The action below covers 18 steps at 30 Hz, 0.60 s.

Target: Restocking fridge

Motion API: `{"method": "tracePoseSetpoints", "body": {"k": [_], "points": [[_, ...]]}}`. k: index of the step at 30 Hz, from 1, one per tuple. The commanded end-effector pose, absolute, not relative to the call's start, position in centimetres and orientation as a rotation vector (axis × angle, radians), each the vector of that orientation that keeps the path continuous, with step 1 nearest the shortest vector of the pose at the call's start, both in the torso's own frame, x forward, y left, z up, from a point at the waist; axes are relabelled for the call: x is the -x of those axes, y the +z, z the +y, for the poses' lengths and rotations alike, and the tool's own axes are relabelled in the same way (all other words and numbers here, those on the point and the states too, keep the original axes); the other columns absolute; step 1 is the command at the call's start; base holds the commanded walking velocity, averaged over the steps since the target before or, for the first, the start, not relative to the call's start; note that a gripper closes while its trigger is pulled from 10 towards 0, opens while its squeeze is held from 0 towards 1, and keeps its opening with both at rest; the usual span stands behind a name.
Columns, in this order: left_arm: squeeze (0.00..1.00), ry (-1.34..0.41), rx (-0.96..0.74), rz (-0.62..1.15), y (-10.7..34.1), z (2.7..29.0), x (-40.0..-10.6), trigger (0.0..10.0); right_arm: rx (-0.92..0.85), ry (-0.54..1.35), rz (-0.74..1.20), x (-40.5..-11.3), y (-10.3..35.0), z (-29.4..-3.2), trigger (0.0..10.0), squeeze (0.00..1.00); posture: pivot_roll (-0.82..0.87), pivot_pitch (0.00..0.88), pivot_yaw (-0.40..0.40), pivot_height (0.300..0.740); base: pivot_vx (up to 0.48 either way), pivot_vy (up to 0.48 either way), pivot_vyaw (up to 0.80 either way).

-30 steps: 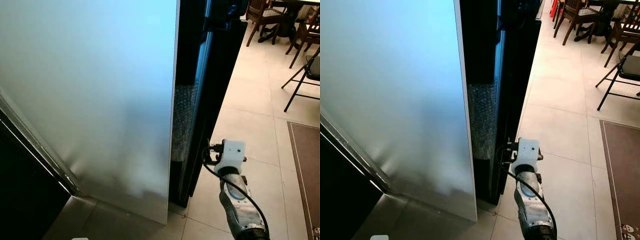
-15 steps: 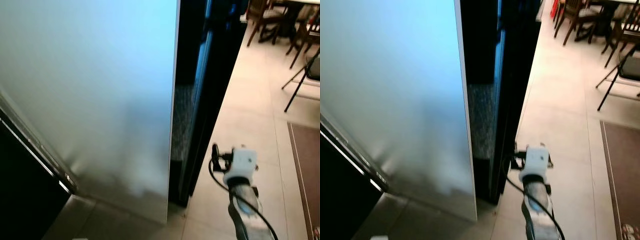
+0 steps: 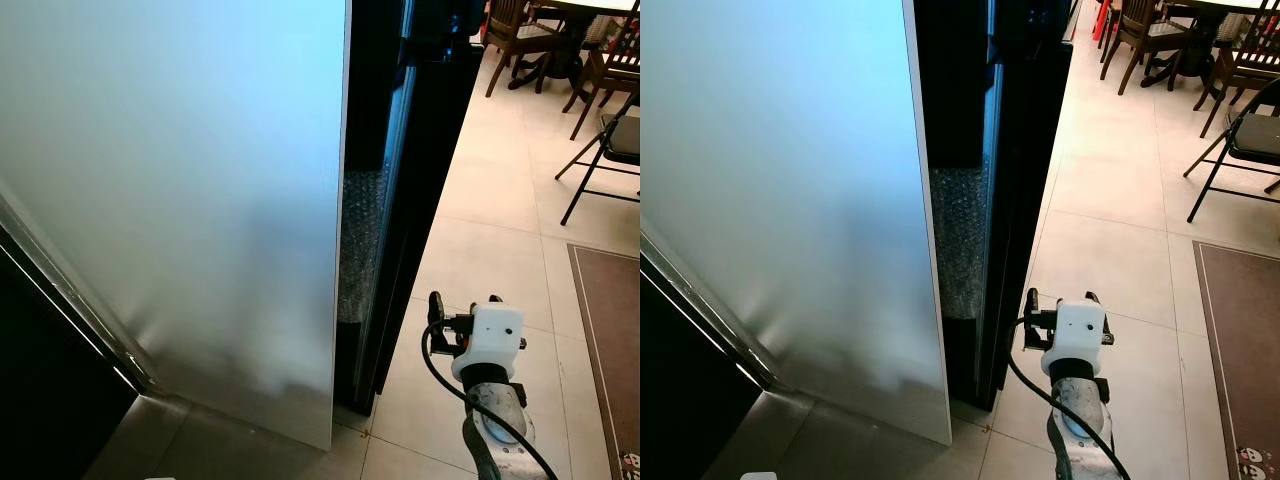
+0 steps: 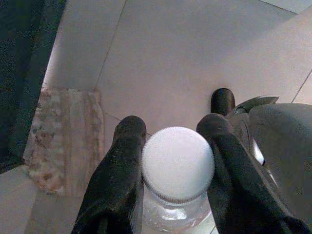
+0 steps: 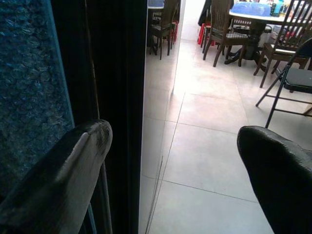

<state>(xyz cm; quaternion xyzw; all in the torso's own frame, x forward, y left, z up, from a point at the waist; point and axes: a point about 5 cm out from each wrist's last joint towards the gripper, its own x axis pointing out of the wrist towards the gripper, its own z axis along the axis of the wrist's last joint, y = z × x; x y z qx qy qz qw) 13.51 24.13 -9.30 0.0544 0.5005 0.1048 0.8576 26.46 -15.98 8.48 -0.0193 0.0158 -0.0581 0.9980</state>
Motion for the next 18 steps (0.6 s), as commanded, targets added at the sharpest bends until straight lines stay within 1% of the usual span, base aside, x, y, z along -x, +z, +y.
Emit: {"method": "tracePoseSetpoints", "body": {"k": [1,18], "points": [[0.0,0.222,-0.092,1.079,-9.57,23.98,-12.95,10.0,0.036,-0.1,0.012,-26.54,9.34,-15.41,10.0,0.0,0.03,0.0,-0.004,0.74,0.0,0.0,0.0],[0.0,0.213,-0.091,1.086,-9.58,23.98,-12.95,10.0,0.024,-0.106,0.031,-26.55,9.48,-15.19,10.0,0.0,0.03,0.0,-0.001,0.74,0.0,0.0,0.0]]}}
